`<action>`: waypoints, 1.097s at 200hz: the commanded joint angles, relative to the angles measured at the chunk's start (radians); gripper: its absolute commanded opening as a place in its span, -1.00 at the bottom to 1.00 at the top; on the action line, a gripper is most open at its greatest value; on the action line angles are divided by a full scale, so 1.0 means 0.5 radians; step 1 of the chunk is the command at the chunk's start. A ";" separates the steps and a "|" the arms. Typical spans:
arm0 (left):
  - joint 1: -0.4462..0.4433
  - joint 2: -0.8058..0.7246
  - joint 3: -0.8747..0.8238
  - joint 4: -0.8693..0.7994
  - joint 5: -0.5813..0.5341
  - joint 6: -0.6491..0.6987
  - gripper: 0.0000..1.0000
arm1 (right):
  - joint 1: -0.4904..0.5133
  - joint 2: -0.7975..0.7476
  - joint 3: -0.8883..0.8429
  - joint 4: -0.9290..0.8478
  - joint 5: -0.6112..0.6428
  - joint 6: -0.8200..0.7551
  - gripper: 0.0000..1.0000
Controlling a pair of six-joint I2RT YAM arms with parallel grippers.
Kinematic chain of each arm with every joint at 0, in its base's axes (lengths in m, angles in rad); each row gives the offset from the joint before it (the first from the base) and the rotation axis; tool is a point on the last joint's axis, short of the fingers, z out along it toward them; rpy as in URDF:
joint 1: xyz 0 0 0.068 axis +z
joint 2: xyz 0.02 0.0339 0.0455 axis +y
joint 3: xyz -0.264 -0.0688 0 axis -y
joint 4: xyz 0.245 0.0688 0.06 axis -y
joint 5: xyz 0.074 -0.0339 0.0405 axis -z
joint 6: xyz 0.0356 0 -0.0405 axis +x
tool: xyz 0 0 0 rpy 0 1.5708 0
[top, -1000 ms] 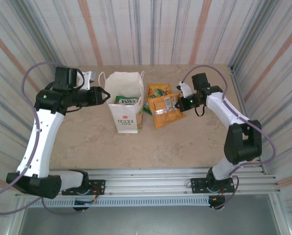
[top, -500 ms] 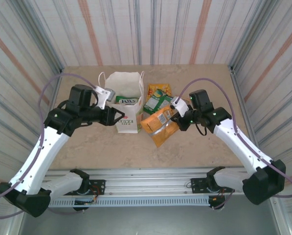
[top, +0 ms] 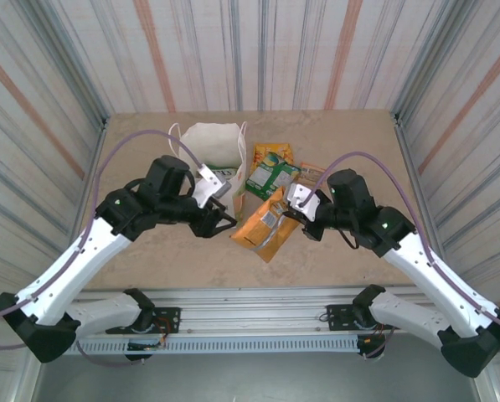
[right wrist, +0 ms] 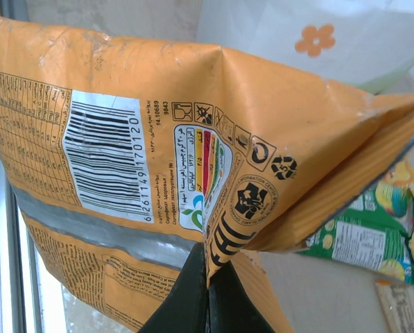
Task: Place the snacks into the paper bag
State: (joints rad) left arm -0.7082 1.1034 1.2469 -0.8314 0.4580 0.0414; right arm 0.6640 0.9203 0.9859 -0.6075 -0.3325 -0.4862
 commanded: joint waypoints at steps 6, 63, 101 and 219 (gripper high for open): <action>-0.105 0.082 0.037 0.025 0.030 0.084 0.20 | 0.056 -0.046 -0.053 0.066 0.020 -0.041 -1.00; -0.224 0.234 0.106 0.140 0.075 0.057 0.21 | 0.131 0.066 0.011 0.089 0.069 -0.045 -1.00; -0.228 0.232 0.161 0.150 -0.009 0.006 0.21 | 0.131 0.101 0.025 0.068 0.177 -0.057 -1.00; -0.261 0.330 0.183 0.163 -0.141 -0.115 0.18 | 0.132 0.126 0.046 0.220 0.104 -0.033 -1.00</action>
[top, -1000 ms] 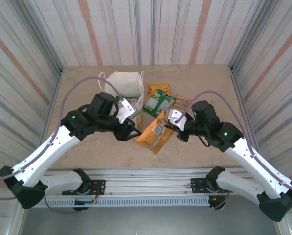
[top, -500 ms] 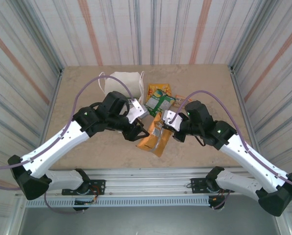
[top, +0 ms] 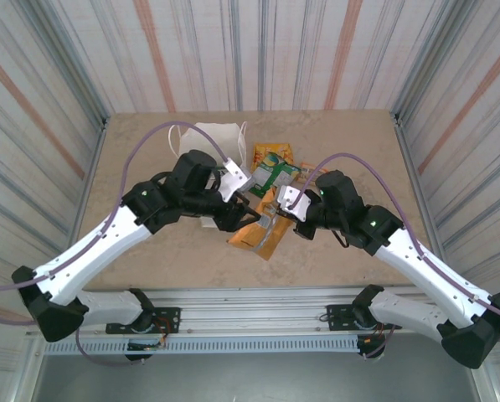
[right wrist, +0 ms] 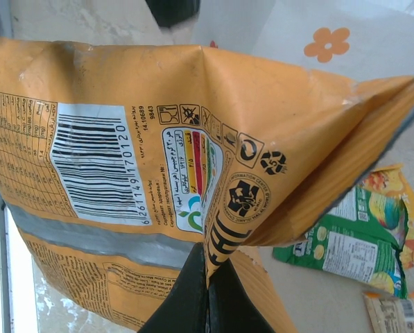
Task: Place the snacks into the paper bag
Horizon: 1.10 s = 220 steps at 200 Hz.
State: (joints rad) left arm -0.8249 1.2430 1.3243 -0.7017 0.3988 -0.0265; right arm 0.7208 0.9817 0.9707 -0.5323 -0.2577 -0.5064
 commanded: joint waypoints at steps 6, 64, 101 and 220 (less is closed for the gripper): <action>-0.028 0.061 0.029 -0.098 -0.032 0.019 0.17 | 0.019 0.003 0.076 0.074 -0.047 0.007 -1.00; -0.034 0.112 0.040 -0.135 -0.010 0.034 -0.07 | 0.018 0.003 0.093 0.110 -0.044 0.036 -1.00; -0.033 0.119 0.043 -0.139 -0.018 0.034 -0.46 | 0.018 0.058 0.127 0.117 -0.030 0.043 -1.00; 0.002 0.112 0.537 -0.467 -0.280 0.043 -1.00 | -0.078 -0.032 0.251 0.107 0.169 0.416 0.06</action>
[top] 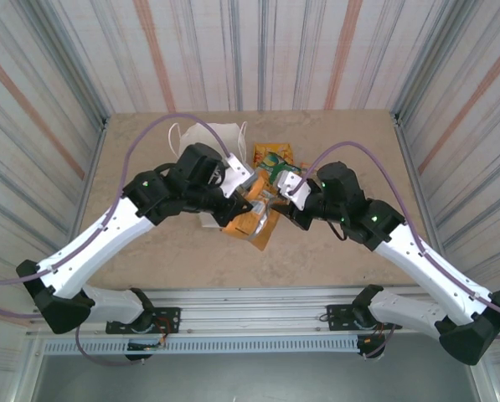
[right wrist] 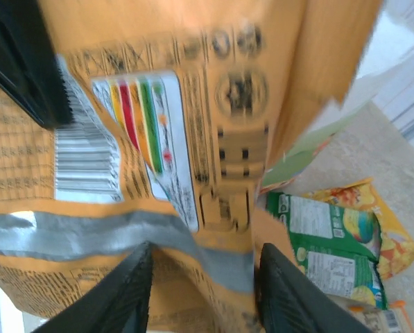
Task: Place the snacks into the paper bag
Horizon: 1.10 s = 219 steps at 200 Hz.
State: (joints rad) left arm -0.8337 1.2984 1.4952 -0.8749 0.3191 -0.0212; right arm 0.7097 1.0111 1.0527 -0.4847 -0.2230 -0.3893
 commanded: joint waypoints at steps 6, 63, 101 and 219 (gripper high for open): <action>0.043 0.003 0.222 -0.127 -0.129 0.018 -1.00 | -0.078 -0.095 0.096 0.024 0.129 0.240 0.15; 0.231 0.099 0.638 -0.200 -0.264 -0.025 -1.00 | -0.383 0.012 0.215 0.028 0.033 0.764 0.44; 0.302 0.215 0.946 -0.249 -0.440 0.022 -1.00 | -0.448 0.099 0.234 0.025 -0.093 0.851 0.45; 0.678 0.311 1.233 -0.324 -0.989 -0.026 -1.00 | -0.499 0.317 0.354 0.001 -0.260 0.956 0.42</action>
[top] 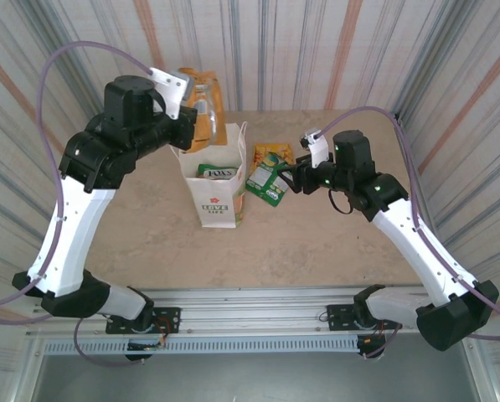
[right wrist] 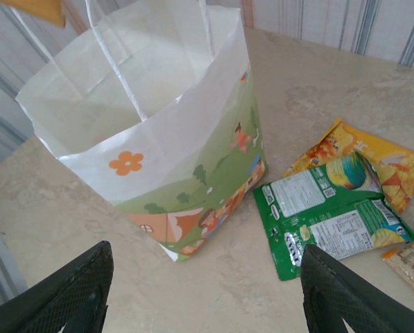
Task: Place the snacks into the paper bag
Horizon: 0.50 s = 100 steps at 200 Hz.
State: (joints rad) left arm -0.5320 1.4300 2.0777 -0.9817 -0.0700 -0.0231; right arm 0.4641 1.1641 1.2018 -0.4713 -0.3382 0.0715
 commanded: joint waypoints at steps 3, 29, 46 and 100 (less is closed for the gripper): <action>0.077 0.058 0.068 -0.120 -0.222 -0.021 -1.00 | -0.007 0.011 0.054 -0.032 -0.032 0.033 0.42; 0.088 0.170 0.093 -0.213 -0.162 -0.036 -1.00 | -0.008 0.024 0.060 -0.071 -0.029 0.029 0.42; 0.094 0.284 0.189 -0.341 -0.076 -0.071 -1.00 | -0.009 0.034 0.069 -0.104 -0.040 0.033 0.41; 0.098 0.654 0.582 -0.961 0.075 -0.227 -1.00 | -0.010 0.029 0.046 -0.134 -0.033 0.041 0.41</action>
State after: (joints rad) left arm -0.4900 1.7260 2.2940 -1.2789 -0.0731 -0.0814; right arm 0.4641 1.1763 1.2026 -0.5102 -0.3420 0.0719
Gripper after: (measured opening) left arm 0.051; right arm 0.705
